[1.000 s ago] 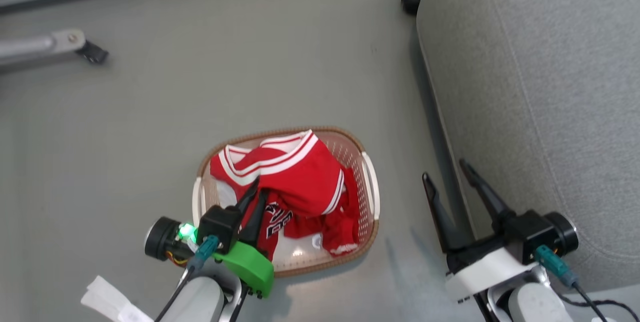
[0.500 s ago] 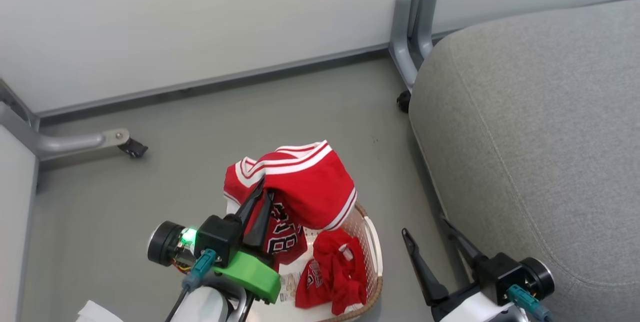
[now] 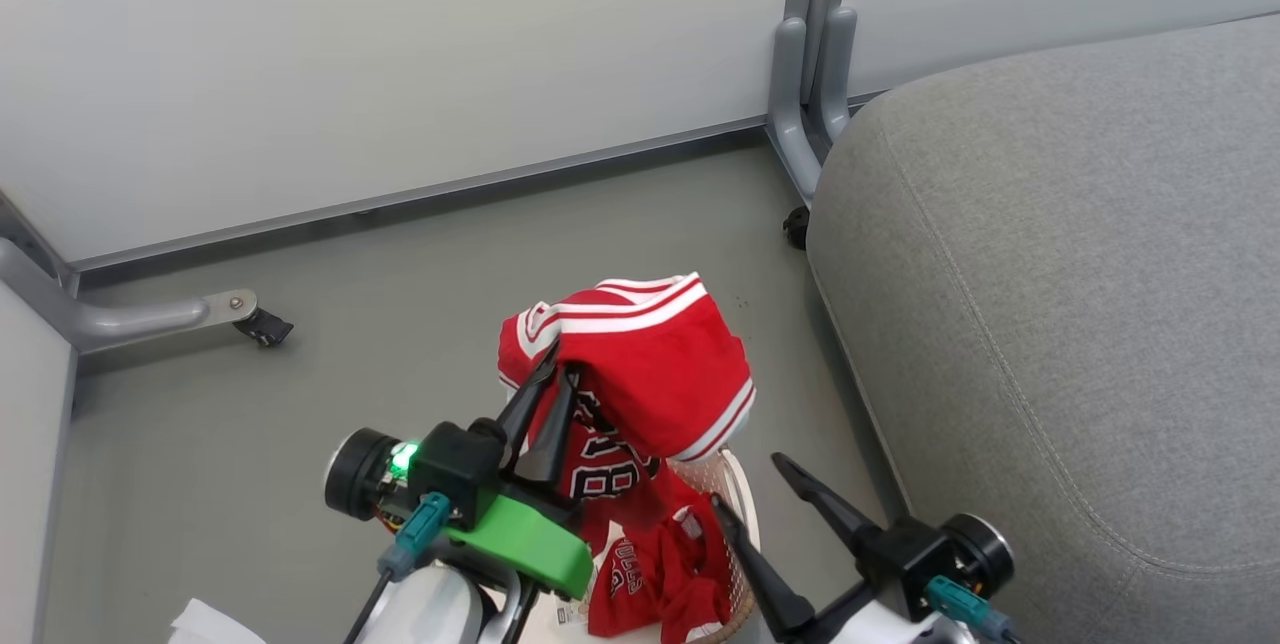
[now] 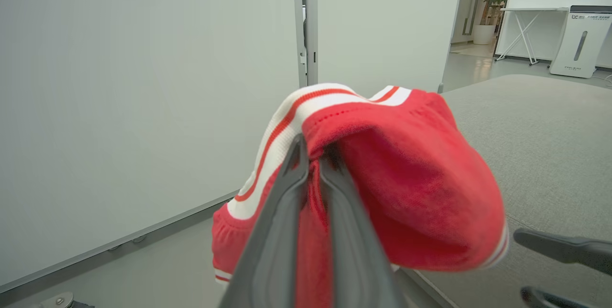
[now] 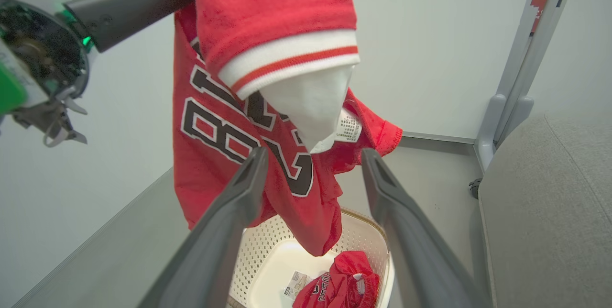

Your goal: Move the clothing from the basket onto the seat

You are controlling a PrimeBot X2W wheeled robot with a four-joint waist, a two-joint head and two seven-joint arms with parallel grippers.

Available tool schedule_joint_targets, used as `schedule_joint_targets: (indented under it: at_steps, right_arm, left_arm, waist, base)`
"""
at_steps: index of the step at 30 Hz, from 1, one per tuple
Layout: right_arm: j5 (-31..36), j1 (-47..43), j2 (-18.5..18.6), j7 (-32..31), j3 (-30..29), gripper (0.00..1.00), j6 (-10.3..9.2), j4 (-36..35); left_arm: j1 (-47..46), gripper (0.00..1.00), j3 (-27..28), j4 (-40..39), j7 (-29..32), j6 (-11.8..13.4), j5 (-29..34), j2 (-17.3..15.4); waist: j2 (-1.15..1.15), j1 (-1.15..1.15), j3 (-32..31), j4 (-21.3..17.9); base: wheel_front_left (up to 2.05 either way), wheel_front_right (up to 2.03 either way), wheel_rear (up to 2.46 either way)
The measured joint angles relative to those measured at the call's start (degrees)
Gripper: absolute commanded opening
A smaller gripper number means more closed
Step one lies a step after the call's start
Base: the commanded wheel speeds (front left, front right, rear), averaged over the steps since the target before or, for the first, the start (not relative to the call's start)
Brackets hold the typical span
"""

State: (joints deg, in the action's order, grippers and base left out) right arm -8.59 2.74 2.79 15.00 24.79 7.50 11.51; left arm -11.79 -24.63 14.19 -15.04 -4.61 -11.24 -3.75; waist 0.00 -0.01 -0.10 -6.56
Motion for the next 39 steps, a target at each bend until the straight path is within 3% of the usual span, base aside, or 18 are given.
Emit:
schedule_joint_targets:
  at_steps: [9,23,24,25,26,39]
  right_arm:
    - [-4.37,6.33,-0.01,0.00,7.20,1.00,0.00,3.97]
    - [-6.58,11.12,-0.02,-0.01,7.02,1.00,0.00,11.46]
    - [-6.58,11.12,-0.01,0.00,7.00,0.86,0.00,11.79]
    - [-6.54,11.13,0.00,0.00,6.98,0.35,0.00,12.00]
    - [-6.46,11.22,-0.01,0.00,7.10,0.00,0.00,12.18]
    - [-5.48,11.31,-0.03,0.00,9.10,0.00,0.00,13.68]
  left_arm:
    - [-1.42,0.00,-5.13,-1.26,0.63,0.58,-2.30,0.71]
    - [-2.81,0.00,-14.15,-6.55,4.38,3.88,-6.30,0.87]
    - [-2.89,0.00,-14.35,-6.66,4.41,4.03,-6.36,0.87]
    - [-2.96,0.00,-14.57,-6.80,4.47,4.11,-6.37,0.87]
    - [-2.98,0.00,-14.69,-6.89,4.64,4.19,-6.44,0.87]
    - [-2.99,0.00,-13.45,-4.79,4.33,7.06,-6.87,0.58]
  waist:
    - [0.00,0.00,0.69,0.49]
    - [0.00,0.00,0.85,2.02]
    - [0.00,0.00,0.84,2.10]
    - [0.00,0.00,0.82,2.19]
    - [0.00,0.00,0.82,2.27]
    - [0.00,0.00,0.83,2.14]
  base:
    - [0.00,0.00,0.00]
    - [0.00,0.00,0.00]
    - [0.00,0.00,0.00]
    - [0.00,0.00,0.00]
    - [0.00,0.00,0.00]
    - [0.00,0.00,0.00]
